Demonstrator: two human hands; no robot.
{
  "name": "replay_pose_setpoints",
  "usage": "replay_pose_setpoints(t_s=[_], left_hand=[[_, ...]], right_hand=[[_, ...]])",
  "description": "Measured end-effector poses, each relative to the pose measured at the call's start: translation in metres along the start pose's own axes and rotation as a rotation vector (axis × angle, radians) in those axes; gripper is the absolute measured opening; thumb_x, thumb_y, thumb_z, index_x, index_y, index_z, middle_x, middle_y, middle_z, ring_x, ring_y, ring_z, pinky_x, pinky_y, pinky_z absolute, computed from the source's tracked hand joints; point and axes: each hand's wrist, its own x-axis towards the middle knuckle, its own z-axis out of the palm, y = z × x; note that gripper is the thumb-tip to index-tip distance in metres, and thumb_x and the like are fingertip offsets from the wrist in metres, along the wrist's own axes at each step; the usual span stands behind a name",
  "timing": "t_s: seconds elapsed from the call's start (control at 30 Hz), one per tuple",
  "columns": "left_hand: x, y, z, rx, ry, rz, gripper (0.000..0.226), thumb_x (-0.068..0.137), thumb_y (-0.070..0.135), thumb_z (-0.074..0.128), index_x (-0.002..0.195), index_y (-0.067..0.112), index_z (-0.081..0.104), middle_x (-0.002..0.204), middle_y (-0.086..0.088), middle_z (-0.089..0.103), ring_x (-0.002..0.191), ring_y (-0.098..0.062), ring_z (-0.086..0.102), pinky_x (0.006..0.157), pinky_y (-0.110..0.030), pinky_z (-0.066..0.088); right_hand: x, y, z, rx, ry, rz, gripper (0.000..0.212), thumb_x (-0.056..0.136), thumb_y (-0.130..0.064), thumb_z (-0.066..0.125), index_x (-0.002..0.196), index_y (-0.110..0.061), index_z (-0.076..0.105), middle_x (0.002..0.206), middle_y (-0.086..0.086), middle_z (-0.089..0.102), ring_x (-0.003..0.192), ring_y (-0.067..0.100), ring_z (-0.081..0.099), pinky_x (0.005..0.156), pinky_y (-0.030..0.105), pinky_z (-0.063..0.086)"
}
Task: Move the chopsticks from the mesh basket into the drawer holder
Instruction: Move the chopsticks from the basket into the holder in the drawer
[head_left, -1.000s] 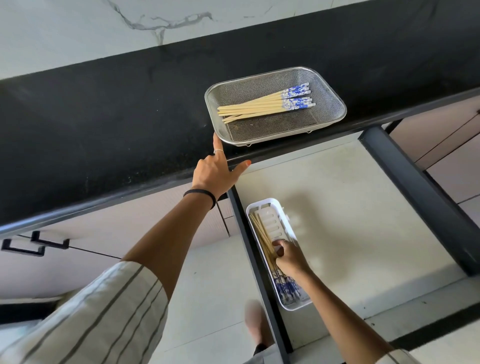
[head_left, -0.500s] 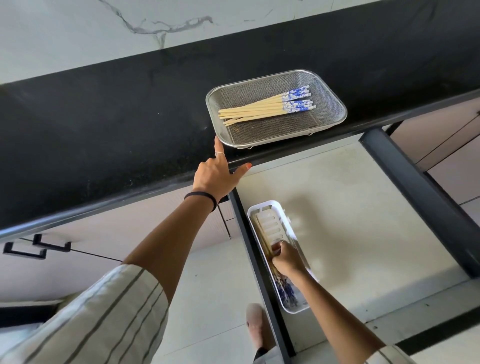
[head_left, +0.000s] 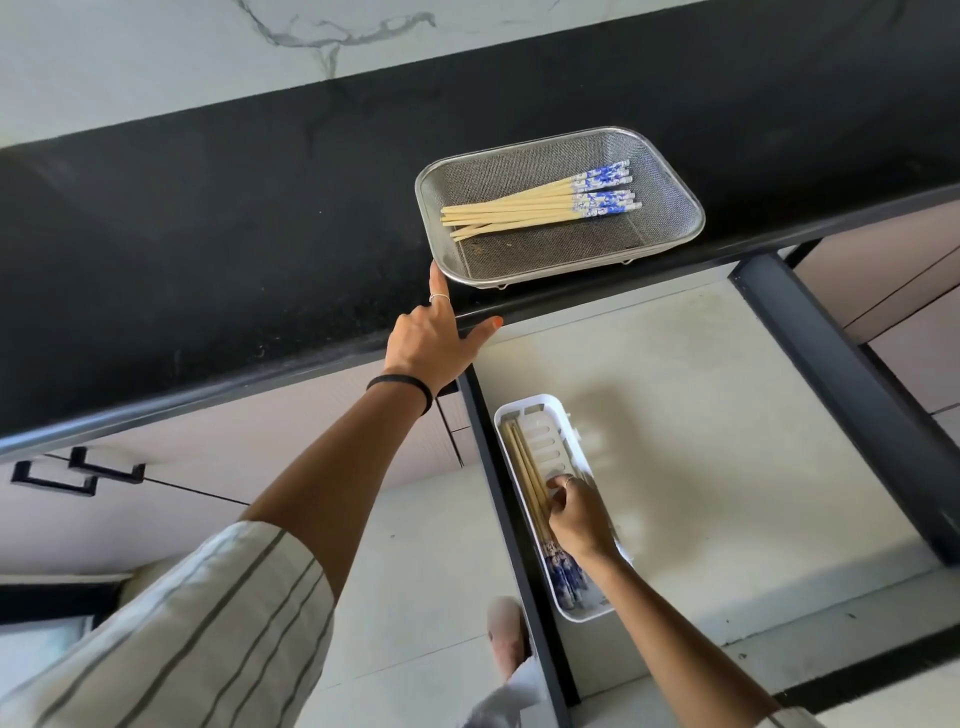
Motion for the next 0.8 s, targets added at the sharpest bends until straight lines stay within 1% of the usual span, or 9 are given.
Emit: replay_pose_setpoints(t_s=[0.07, 0.17, 0.23, 0.33, 0.43, 0.47, 0.53, 0.63, 0.8], left_hand=[[0.000, -0.001, 0.001, 0.007, 0.000, -0.004, 0.097, 0.089, 0.065, 0.042, 0.151, 0.004, 0.000, 0.086, -0.005, 0.066, 0.065, -0.016, 0.059, 0.061, -0.028, 0.047], [0.001, 0.002, 0.000, 0.022, 0.003, -0.025, 0.096, 0.088, 0.066, 0.041, 0.151, 0.004, 0.004, 0.076, -0.002, 0.061, 0.055, -0.010, 0.051, 0.054, -0.025, 0.042], [0.001, 0.004, -0.001, 0.027, 0.008, -0.031, 0.093, 0.088, 0.065, 0.042, 0.150, 0.002, 0.012, 0.069, 0.001, 0.056, 0.050, -0.007, 0.046, 0.050, -0.022, 0.037], [0.000, 0.004, 0.001, 0.066, -0.001, -0.037, 0.091, 0.088, 0.066, 0.042, 0.148, 0.002, 0.018, 0.069, 0.000, 0.057, 0.052, -0.010, 0.048, 0.052, -0.025, 0.038], [0.000, 0.006, 0.003, 0.101, -0.003, -0.045, 0.090, 0.088, 0.067, 0.041, 0.146, 0.001, 0.021, 0.070, -0.002, 0.058, 0.053, -0.011, 0.048, 0.052, -0.026, 0.038], [0.001, 0.007, 0.003, 0.105, 0.001, -0.050, 0.090, 0.088, 0.067, 0.041, 0.145, 0.001, 0.023, 0.069, -0.001, 0.057, 0.052, -0.011, 0.048, 0.051, -0.025, 0.037], [0.004, 0.009, 0.003, 0.101, 0.019, -0.062, 0.091, 0.087, 0.068, 0.041, 0.145, 0.000, 0.023, 0.070, -0.001, 0.056, 0.053, -0.011, 0.049, 0.052, -0.025, 0.038], [0.005, 0.010, 0.006, 0.097, 0.040, -0.073, 0.093, 0.087, 0.067, 0.043, 0.148, 0.001, 0.018, 0.076, -0.002, 0.058, 0.061, -0.014, 0.052, 0.058, -0.028, 0.040], [0.004, 0.011, 0.006, 0.113, 0.024, -0.101, 0.091, 0.088, 0.065, 0.045, 0.146, -0.001, 0.022, 0.086, -0.008, 0.064, 0.069, -0.021, 0.057, 0.064, -0.032, 0.041]], right_hand=[[-0.001, 0.002, -0.001, -0.005, -0.045, -0.005, 0.036, 0.086, 0.006, 0.045, 0.118, -0.002, 0.062, 0.119, 0.014, 0.065, 0.113, 0.025, 0.059, 0.102, 0.031, 0.045], [0.001, 0.005, -0.008, -0.017, -0.135, -0.023, 0.042, 0.085, 0.009, 0.043, 0.121, -0.002, 0.061, 0.122, 0.013, 0.063, 0.113, 0.025, 0.058, 0.102, 0.030, 0.045], [-0.001, 0.009, -0.013, -0.034, -0.202, -0.021, 0.042, 0.085, 0.009, 0.042, 0.122, -0.004, 0.059, 0.123, 0.012, 0.062, 0.112, 0.023, 0.058, 0.099, 0.028, 0.047], [-0.007, 0.018, -0.017, -0.022, -0.284, -0.003, 0.047, 0.088, 0.006, 0.042, 0.132, -0.008, 0.051, 0.128, 0.008, 0.058, 0.115, 0.019, 0.056, 0.097, 0.025, 0.046], [-0.014, 0.023, -0.019, -0.022, -0.287, -0.107, 0.056, 0.086, 0.008, 0.041, 0.137, -0.015, 0.048, 0.112, -0.003, 0.059, 0.102, 0.007, 0.056, 0.089, 0.013, 0.042], [-0.017, 0.024, -0.018, -0.043, -0.280, -0.155, 0.058, 0.085, 0.009, 0.042, 0.136, -0.016, 0.049, 0.114, -0.001, 0.058, 0.105, 0.009, 0.055, 0.092, 0.012, 0.039], [-0.019, 0.026, -0.015, -0.109, -0.276, -0.240, 0.053, 0.086, 0.007, 0.043, 0.133, -0.015, 0.053, 0.125, 0.006, 0.053, 0.117, 0.018, 0.052, 0.102, 0.013, 0.034], [-0.020, 0.031, -0.010, -0.187, -0.274, -0.271, 0.047, 0.086, 0.004, 0.042, 0.130, -0.008, 0.055, 0.135, 0.007, 0.047, 0.125, 0.025, 0.046, 0.110, 0.026, 0.032], [-0.022, 0.034, -0.011, -0.201, -0.309, -0.236, 0.052, 0.090, -0.001, 0.042, 0.141, -0.008, 0.040, 0.149, 0.006, 0.034, 0.134, 0.026, 0.038, 0.114, 0.031, 0.029]])
